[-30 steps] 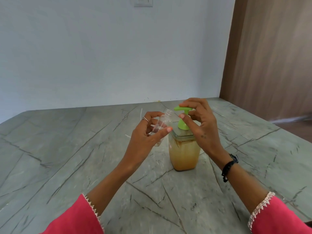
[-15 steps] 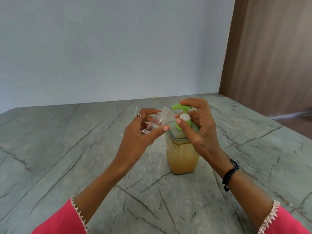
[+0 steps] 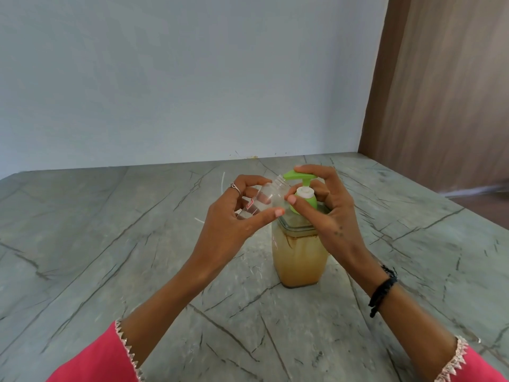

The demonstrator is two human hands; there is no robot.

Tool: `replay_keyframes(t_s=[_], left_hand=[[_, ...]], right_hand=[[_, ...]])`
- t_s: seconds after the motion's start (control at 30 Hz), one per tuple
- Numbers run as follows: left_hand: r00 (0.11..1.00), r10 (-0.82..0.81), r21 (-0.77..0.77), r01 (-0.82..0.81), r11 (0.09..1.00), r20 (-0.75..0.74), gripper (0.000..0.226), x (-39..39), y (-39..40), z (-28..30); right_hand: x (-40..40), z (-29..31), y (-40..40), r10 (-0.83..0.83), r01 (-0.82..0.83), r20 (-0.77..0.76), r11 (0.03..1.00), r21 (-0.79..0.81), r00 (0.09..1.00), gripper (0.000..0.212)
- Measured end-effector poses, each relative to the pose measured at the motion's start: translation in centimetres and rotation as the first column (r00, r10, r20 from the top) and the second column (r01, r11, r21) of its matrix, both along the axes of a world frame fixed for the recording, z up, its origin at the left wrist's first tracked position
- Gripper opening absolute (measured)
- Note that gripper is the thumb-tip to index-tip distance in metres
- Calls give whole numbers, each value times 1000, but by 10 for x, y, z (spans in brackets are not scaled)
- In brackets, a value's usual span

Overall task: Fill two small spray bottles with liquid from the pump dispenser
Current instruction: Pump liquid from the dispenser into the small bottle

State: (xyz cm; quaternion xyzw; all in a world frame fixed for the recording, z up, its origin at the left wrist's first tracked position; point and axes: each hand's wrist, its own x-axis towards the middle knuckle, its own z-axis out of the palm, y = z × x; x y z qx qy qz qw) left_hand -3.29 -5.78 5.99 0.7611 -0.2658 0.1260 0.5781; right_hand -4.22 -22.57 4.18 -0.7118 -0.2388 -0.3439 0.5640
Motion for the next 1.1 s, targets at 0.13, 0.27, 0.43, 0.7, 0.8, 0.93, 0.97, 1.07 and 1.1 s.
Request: replay_keyframes(t_s=[0.13,0.27,0.43,0.7,0.8,0.93,0.97,1.07,1.1], left_hand=[[1000,-7,-7,7,1000,-14,42,0,-2,0],[1000,-11,13,11,1000,-13,43,-1,-4,-2],[999,-22,3,22,1000,-26,41,-1,-4,-5],[1000,-3,-11,3,1000,-10,39,-1,-8,0],[1000,1,-9,-1,1000,-9,40,-1,-8,1],[1000,13,8,-13,1000,-3,40,1,-7,1],[1000,14,10,-14,1000,-4,40,1,-6,0],[1000,15,8,-14,1000,-14,40,-1,-6,0],[1000,10,5,-10,1000,-18,41,-1,-6,-1]], right_hand=[[-1,3,1,48,-47,-13,997,65,999,31],[-2,4,0,87,-80,-61,990,113,994,28],[-2,5,1,58,-52,-57,994,91,997,28],[-4,6,0,63,-62,-41,998,18,997,32],[-4,7,0,53,-53,-40,999,8,998,34],[-3,6,0,50,-49,-45,999,24,998,32],[-3,6,0,46,-45,-48,999,28,998,31],[-3,7,2,57,-53,-56,996,68,997,29],[-3,7,2,57,-52,-60,995,83,997,30]])
